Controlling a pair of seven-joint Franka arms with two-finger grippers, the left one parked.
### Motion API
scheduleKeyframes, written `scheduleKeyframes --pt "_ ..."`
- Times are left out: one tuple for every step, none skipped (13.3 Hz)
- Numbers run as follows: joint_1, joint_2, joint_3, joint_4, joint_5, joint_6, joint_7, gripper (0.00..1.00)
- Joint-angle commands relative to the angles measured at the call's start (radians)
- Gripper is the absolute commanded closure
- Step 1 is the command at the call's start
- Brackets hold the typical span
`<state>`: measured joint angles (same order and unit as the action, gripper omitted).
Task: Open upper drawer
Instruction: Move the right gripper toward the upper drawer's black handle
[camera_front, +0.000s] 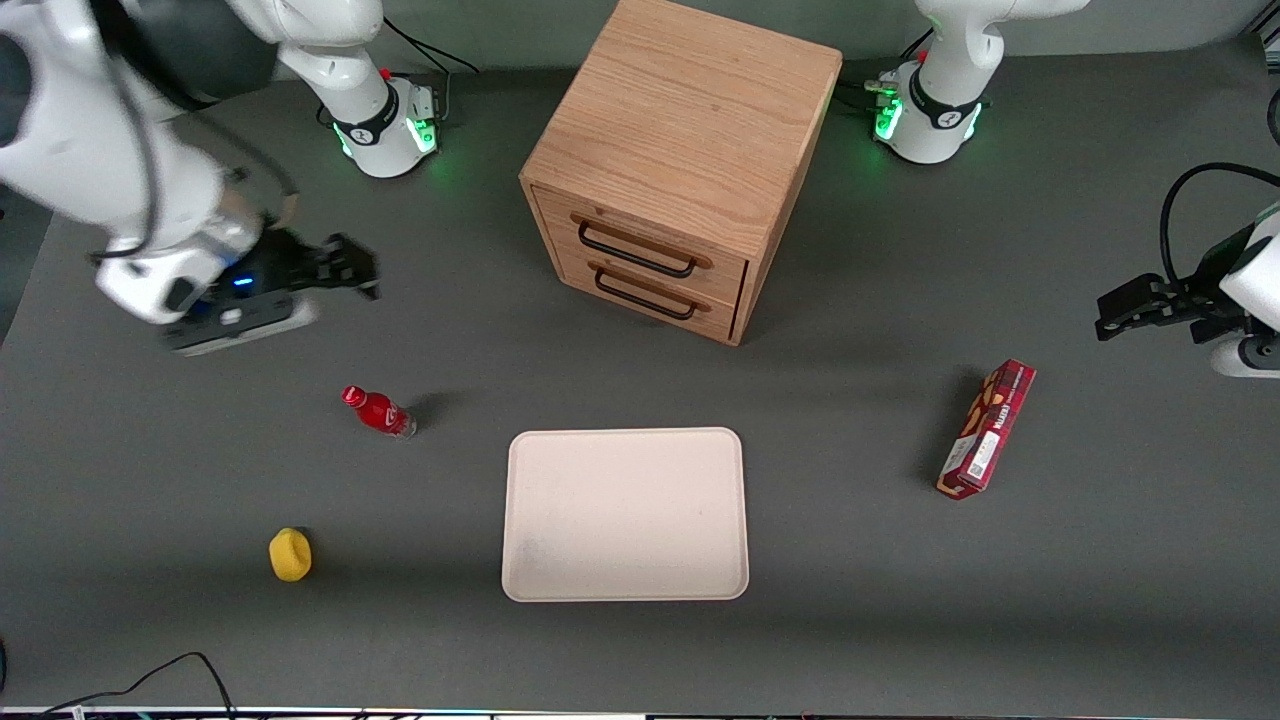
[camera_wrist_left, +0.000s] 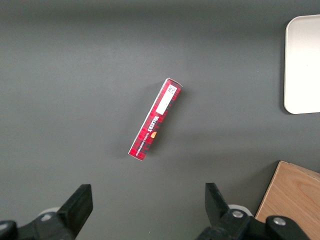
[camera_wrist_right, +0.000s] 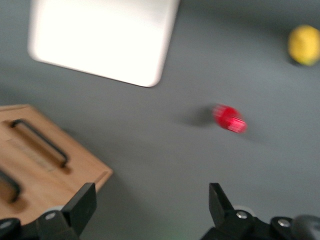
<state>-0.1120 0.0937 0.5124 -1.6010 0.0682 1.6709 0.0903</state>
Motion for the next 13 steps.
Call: scheduleKeyframes --pt "-0.011 0.089 0.127 0.055 0.015 0.050 -0.040 0.00" --pt "-0.005 0.121 0.176 0.055 0.015 0.075 -0.082 0.00" --pt "0.005 0.144 0.210 0.056 0.013 0.082 -0.169 0.00" --pt "0.011 0.164 0.224 0.055 0.016 0.087 -0.231 0.00" --pt "0.011 0.185 0.239 0.055 0.018 0.092 -0.257 0.00" --pt "0.021 0.205 0.248 0.055 0.018 0.093 -0.292 0.00" --pt "0.038 0.233 0.248 0.056 0.016 0.098 -0.316 0.00" --pt "0.058 0.257 0.248 0.056 0.016 0.124 -0.330 0.00" --pt "0.089 0.277 0.248 0.056 0.015 0.150 -0.324 0.00" --pt "0.112 0.297 0.248 0.056 0.015 0.153 -0.316 0.00" --pt "0.138 0.316 0.248 0.058 0.013 0.155 -0.313 0.00" --pt "0.149 0.323 0.248 0.056 0.013 0.156 -0.313 0.00" --pt "0.155 0.330 0.248 0.056 0.012 0.161 -0.313 0.00"
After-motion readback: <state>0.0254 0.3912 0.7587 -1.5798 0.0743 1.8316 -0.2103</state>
